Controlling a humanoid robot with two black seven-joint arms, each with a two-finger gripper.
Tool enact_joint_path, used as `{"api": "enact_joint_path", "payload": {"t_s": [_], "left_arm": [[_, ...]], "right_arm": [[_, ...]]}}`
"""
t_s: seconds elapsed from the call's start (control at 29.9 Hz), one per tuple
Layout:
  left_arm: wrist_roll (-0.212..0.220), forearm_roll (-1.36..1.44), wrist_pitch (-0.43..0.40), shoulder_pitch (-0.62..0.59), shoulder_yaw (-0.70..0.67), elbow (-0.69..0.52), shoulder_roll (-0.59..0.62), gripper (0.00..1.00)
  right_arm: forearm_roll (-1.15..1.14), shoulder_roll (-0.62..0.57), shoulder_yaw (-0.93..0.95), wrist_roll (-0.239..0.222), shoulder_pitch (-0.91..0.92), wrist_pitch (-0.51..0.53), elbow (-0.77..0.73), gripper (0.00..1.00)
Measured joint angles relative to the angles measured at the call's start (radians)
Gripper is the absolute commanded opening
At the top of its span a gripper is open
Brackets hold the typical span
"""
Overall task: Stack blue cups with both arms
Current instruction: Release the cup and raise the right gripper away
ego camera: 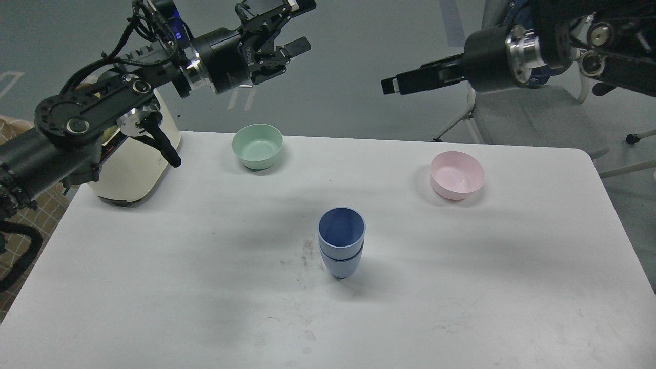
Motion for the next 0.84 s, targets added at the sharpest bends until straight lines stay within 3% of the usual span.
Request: {"api": "enact_joint_path", "payload": {"t_s": [0.3, 0.63, 0.84], "left_arm": [[0.000, -0.202, 0.000, 0.054, -0.022, 0.132, -0.059, 0.96], [0.000, -0.305, 0.000, 0.187, -0.114, 0.244, -0.157, 0.96], [0.000, -0.307, 0.000, 0.248, -0.154, 0.249, -0.168, 0.96]], "right_arm": [[0.314, -0.016, 0.447, 0.000, -0.385, -0.009, -0.169, 0.99], [0.439, 0.285, 0.839, 0.000, -0.700, -0.021, -0.450, 0.99], [0.439, 0.385, 0.936, 0.000, -0.779, -0.020, -0.517, 0.99]]}}
